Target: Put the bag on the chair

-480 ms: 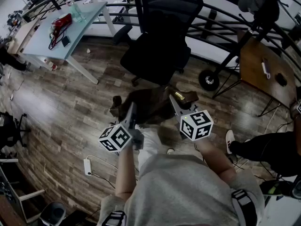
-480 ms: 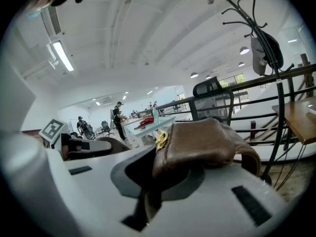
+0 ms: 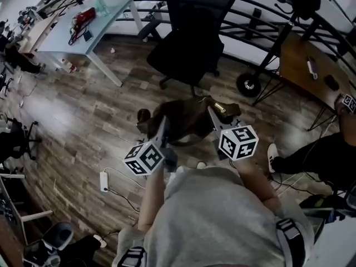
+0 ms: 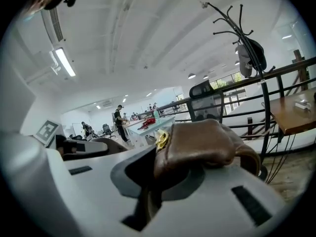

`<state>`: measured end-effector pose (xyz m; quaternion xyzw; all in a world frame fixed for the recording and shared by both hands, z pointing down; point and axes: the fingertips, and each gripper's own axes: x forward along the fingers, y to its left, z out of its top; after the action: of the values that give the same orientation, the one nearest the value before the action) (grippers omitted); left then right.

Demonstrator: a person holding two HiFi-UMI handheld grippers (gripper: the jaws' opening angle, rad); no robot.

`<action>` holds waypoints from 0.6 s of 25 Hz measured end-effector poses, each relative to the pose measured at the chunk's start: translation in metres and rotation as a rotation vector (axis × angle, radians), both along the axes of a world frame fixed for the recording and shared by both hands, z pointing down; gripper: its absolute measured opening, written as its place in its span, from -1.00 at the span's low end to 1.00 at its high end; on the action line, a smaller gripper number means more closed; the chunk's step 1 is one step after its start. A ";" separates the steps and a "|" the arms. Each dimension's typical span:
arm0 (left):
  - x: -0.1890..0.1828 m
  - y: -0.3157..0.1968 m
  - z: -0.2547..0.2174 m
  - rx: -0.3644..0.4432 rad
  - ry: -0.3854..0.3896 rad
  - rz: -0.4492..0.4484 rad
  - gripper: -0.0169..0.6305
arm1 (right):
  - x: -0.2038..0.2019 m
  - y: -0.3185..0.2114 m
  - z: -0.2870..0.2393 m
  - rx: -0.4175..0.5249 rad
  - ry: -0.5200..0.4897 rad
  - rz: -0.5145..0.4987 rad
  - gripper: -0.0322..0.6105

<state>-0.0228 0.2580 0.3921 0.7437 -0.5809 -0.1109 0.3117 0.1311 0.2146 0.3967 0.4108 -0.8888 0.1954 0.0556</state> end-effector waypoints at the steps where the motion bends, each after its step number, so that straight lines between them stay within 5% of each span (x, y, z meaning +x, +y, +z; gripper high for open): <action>1: 0.001 0.004 0.001 -0.001 0.006 -0.002 -0.91 | 0.001 0.005 0.000 0.003 0.003 -0.004 -0.83; 15: 0.012 0.028 0.000 0.031 0.021 -0.032 -0.91 | 0.012 0.025 0.000 0.009 -0.007 -0.041 -0.83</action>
<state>-0.0111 0.2859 0.3920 0.7379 -0.5876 -0.1328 0.3043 0.1432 0.2395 0.3962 0.3921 -0.8981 0.1915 0.0548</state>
